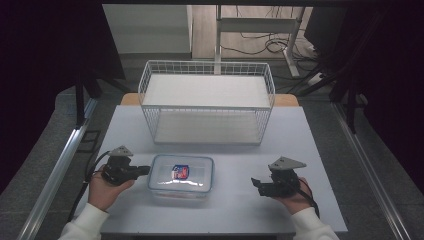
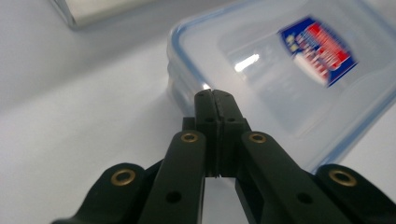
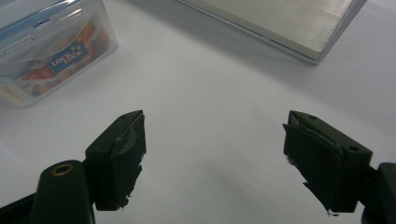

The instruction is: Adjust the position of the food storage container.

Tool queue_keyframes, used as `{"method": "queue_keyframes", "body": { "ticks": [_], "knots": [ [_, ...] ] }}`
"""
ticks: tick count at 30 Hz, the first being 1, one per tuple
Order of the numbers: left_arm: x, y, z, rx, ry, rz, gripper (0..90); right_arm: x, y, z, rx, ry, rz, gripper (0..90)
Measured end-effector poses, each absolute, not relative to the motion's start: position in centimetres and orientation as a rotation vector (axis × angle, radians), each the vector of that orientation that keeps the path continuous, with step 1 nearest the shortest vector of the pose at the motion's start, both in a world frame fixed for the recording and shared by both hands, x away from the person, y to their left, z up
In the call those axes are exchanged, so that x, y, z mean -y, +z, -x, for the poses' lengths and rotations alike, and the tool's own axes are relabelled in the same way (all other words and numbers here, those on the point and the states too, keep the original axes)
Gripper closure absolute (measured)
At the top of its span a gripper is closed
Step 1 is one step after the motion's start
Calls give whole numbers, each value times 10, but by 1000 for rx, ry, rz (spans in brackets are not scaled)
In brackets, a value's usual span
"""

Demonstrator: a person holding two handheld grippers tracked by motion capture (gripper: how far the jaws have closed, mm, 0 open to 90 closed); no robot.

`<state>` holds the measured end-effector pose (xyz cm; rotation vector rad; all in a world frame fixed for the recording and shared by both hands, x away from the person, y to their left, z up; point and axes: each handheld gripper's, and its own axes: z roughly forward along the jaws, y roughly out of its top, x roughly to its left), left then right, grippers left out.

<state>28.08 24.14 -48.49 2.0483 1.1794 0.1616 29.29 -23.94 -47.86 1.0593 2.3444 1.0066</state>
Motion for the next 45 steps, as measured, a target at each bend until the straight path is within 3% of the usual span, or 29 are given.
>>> {"method": "queue_keyframes", "body": {
  "ticks": [9, 21, 45],
  "knots": [
    [-240, -492, -284, -1214, 188, -2123, 898, 240, -478, -293, -2344, 1005, -1057, 210],
    [-241, -502, -287, -1250, 121, -2138, 900, 240, -479, -293, -2346, 1004, -1056, 210],
    [-186, -504, -292, -1127, 5, -2180, 899, 238, -479, -294, -2350, 1001, -1058, 210]
  ]
}}
